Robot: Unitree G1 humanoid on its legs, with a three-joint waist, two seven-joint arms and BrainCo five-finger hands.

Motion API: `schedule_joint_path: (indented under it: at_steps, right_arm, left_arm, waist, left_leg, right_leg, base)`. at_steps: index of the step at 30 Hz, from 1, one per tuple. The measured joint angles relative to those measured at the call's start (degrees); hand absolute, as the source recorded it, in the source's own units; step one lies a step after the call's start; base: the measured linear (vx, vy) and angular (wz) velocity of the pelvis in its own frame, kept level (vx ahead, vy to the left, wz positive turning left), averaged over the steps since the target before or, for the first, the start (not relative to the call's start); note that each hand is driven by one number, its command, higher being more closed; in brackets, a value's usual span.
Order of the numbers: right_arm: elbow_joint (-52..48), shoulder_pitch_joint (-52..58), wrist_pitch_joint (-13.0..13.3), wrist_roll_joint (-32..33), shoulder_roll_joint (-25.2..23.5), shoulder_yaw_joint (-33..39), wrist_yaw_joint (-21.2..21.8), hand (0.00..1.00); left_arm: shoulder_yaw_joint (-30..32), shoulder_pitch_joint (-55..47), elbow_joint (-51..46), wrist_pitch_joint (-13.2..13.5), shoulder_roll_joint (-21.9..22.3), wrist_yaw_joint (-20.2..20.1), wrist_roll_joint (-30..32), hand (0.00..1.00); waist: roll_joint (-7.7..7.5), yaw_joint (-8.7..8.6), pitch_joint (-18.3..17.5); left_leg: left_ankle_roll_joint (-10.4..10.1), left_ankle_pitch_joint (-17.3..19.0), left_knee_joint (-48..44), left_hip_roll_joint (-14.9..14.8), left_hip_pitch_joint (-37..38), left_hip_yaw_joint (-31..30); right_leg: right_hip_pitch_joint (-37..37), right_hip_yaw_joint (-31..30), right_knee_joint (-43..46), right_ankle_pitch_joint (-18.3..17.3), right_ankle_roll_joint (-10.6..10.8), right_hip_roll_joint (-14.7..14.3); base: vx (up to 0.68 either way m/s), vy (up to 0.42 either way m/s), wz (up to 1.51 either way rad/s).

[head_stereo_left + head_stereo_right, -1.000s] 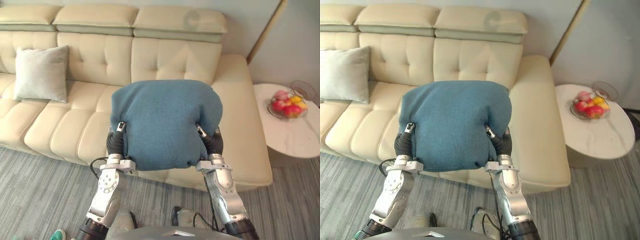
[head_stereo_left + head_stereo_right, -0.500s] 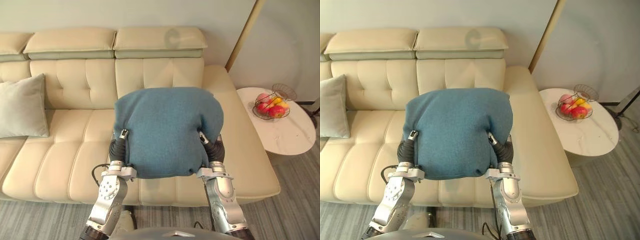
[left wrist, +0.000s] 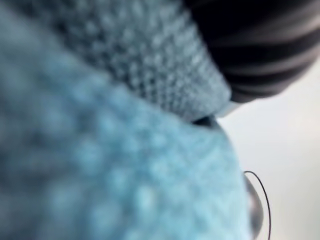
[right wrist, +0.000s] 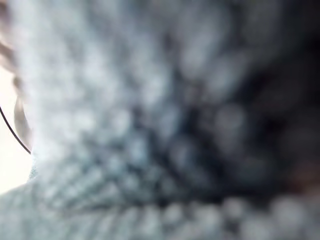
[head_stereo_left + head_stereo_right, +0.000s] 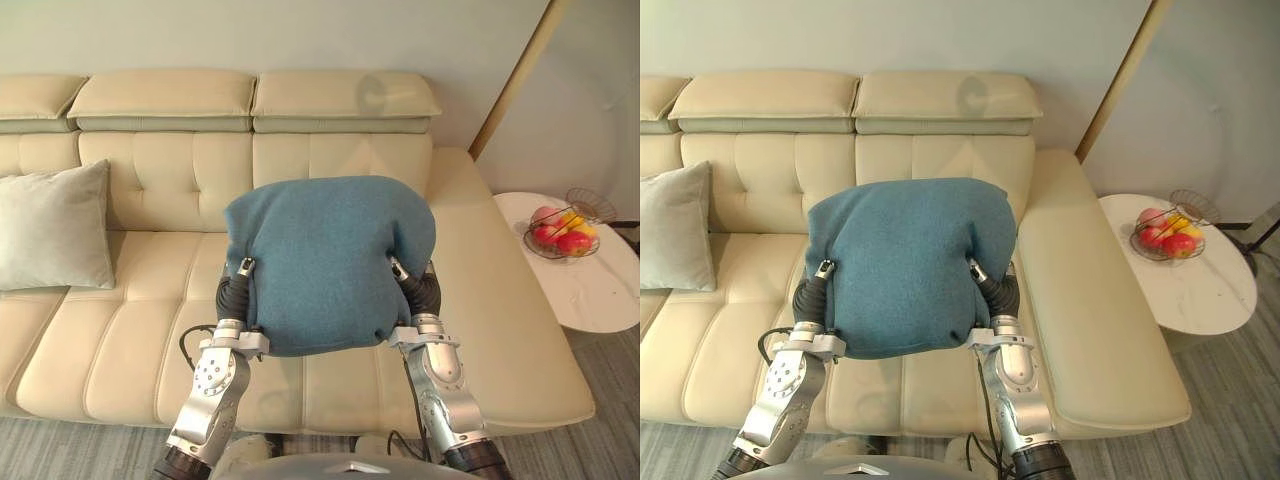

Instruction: Pick up cushions and gather them together orderly.

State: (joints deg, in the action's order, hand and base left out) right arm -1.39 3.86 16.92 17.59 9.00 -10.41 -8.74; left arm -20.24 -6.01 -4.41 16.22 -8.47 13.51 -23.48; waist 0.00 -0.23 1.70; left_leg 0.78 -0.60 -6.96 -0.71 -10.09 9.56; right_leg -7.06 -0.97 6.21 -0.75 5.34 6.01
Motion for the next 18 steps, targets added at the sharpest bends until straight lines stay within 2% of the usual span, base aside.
schedule_joint_path:
  at_steps: [1,7,9,12,14,15,16,17,18]
  right_arm:
    - [-0.01,0.01,-0.04,0.0,0.0,0.0,0.0,1.0]
    - [-2.02,0.39,-0.9,-0.03,0.14,0.04,-0.02,1.0]
    - [-3.09,0.44,-0.87,-0.07,0.13,0.31,-0.14,1.0]
    - [-3.17,0.2,-0.86,-0.06,0.03,0.54,-0.69,1.0]
    - [-3.15,-1.3,-0.88,-0.07,-0.01,0.99,-1.61,1.0]
    - [-2.86,-2.56,-0.89,-0.09,0.02,1.63,-1.87,1.0]
    - [-2.23,-3.4,-0.9,-0.1,0.0,1.69,-1.91,1.0]
    - [-2.12,-4.01,-0.8,-0.17,-0.11,1.86,-1.96,1.0]
    - [-2.11,-4.72,-0.8,-0.19,0.23,2.54,-1.97,1.0]
  left_arm:
    - [0.0,-0.15,0.0,-0.05,0.08,0.0,-0.03,1.0]
    - [0.0,-0.2,-0.04,-0.09,0.64,0.0,-0.02,1.0]
    - [-0.01,0.44,-0.04,-0.11,0.85,0.0,0.02,1.0]
    - [0.0,2.42,0.06,-0.13,0.88,0.07,0.06,1.0]
    - [0.04,4.79,0.07,-0.1,0.88,0.35,0.05,1.0]
    - [0.03,6.32,0.5,-0.08,0.84,0.72,0.05,1.0]
    - [0.12,7.3,1.4,-0.07,0.83,0.95,0.04,1.0]
    - [0.15,8.33,2.11,-0.01,0.72,1.24,0.04,1.0]
    - [0.02,9.37,2.82,0.18,0.98,1.24,0.05,1.0]
  waist:
    - [-0.25,-0.05,-0.04]
    - [-0.43,-0.47,-0.24]
    - [-0.45,-1.05,-0.26]
    - [-0.47,-0.91,-0.22]
    - [-0.47,-0.32,-0.23]
    - [-0.33,0.1,-0.12]
    - [-0.57,0.06,-0.09]
    - [-1.72,-0.36,-0.17]
    - [-1.02,-0.52,-0.22]
  left_leg:
    - [-0.15,-1.24,2.67,0.22,1.36,0.05]
    - [-0.3,-3.98,8.56,0.94,4.7,-0.21]
    - [-0.38,-5.92,11.17,1.24,4.94,-2.21]
    - [-0.58,-6.72,10.53,1.29,3.35,-4.31]
    - [-1.69,-5.92,6.58,1.04,-0.21,-4.96]
    - [-1.62,-3.23,4.61,0.39,-1.78,-4.27]
    - [-2.7,-1.41,4.15,-0.13,-2.0,-2.48]
    - [-1.92,0.52,2.66,0.41,-1.69,-0.03]
    - [0.01,1.41,-5.11,-0.6,-3.37,-0.34]
  right_leg:
    - [1.2,0.05,-2.52,1.1,-0.27,-0.08]
    - [2.7,0.36,-3.99,1.33,-0.3,-0.24]
    - [2.85,2.31,-4.11,1.29,-0.3,-0.22]
    - [2.6,4.76,-3.7,1.21,-0.4,-0.13]
    - [0.32,5.09,-1.36,0.93,-0.69,-0.1]
    - [-0.33,5.42,-0.92,0.96,-0.68,-0.19]
    - [-0.15,5.53,-1.15,1.29,-0.77,0.05]
    - [0.0,5.93,-1.81,1.43,-0.49,2.07]
    - [-0.64,5.44,-1.48,0.82,-0.63,1.94]
  base:
    - [0.05,-0.026,-0.02]
    - [0.03,-0.018,0.02]
    - [-0.02,-0.017,0.39]
    - [-0.04,-0.001,0.47]
    - [-0.09,0.015,0.32]
    - [-0.11,0.01,0.15]
    - [-0.1,0.031,0.13]
    - [-0.09,0.032,0.07]
    - [-0.05,0.014,-0.1]
